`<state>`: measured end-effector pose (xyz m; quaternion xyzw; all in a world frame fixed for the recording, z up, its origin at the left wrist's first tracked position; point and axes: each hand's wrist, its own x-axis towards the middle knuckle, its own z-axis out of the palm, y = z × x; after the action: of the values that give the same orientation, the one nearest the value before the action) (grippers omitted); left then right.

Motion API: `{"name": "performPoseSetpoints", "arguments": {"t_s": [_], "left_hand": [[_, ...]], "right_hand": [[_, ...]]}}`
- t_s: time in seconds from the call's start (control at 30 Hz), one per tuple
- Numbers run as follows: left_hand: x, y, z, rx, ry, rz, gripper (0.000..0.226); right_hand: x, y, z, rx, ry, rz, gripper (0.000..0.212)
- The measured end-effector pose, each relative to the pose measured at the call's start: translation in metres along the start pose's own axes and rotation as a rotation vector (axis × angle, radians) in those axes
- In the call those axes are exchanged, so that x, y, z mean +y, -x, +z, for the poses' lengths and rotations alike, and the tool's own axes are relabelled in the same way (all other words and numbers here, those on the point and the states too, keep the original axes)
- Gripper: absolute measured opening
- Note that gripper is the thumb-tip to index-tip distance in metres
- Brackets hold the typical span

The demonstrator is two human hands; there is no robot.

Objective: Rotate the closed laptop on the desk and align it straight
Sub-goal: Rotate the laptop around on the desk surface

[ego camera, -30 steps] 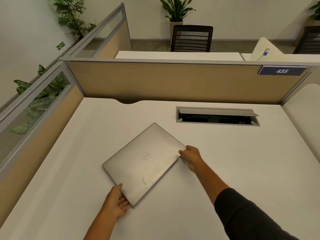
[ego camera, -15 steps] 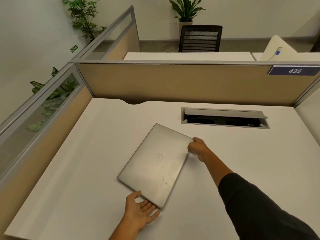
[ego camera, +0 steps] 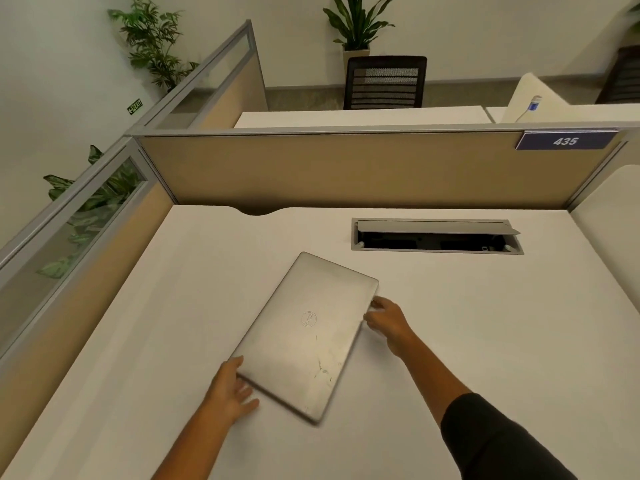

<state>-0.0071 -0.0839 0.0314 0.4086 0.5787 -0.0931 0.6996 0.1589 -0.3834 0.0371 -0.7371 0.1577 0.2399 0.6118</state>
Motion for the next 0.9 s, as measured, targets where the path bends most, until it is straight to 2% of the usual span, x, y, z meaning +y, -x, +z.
{"name": "performPoseSetpoints", "arguments": {"t_s": [0.1, 0.2, 0.3, 0.4, 0.43, 0.47, 0.53, 0.6, 0.7, 0.87, 0.9], "left_hand": [[0.029, -0.007, 0.003, 0.007, -0.079, 0.148, 0.05], [0.047, -0.018, 0.011, 0.08, -0.167, 0.249, 0.059], [0.056, -0.021, 0.027, 0.07, -0.269, 0.316, 0.055], [0.059, -0.026, 0.039, 0.057, -0.383, 0.369, 0.047], [0.06, -0.026, 0.042, 0.051, -0.418, 0.382, 0.043], [0.06, -0.026, 0.045, 0.042, -0.442, 0.39, 0.036], [0.059, -0.029, 0.048, 0.057, -0.483, 0.374, 0.018], [0.056, -0.031, 0.049, 0.053, -0.538, 0.375, 0.017], [0.051, -0.032, 0.047, 0.024, -0.574, 0.44, 0.051], [0.047, -0.034, 0.044, 0.006, -0.566, 0.449, 0.057], [0.047, -0.034, 0.044, 0.003, -0.561, 0.445, 0.058]], "right_hand": [[0.018, 0.02, 0.008, -0.005, 0.042, 0.005, 0.02], [0.036, 0.035, 0.017, -0.023, 0.072, 0.001, 0.003], [0.048, 0.044, 0.026, -0.024, 0.073, 0.018, 0.018], [0.053, 0.053, 0.034, -0.021, 0.067, 0.037, 0.013], [0.053, 0.056, 0.037, -0.014, 0.061, 0.051, 0.019], [0.054, 0.058, 0.04, -0.006, 0.048, 0.056, 0.025], [0.056, 0.062, 0.044, 0.012, 0.002, 0.074, 0.024], [0.06, 0.063, 0.051, 0.027, -0.08, 0.099, 0.025], [0.059, 0.063, 0.066, 0.092, -0.184, 0.162, 0.025], [0.051, 0.06, 0.075, 0.127, -0.284, 0.214, 0.016], [0.048, 0.059, 0.075, 0.131, -0.288, 0.226, 0.023]]}}
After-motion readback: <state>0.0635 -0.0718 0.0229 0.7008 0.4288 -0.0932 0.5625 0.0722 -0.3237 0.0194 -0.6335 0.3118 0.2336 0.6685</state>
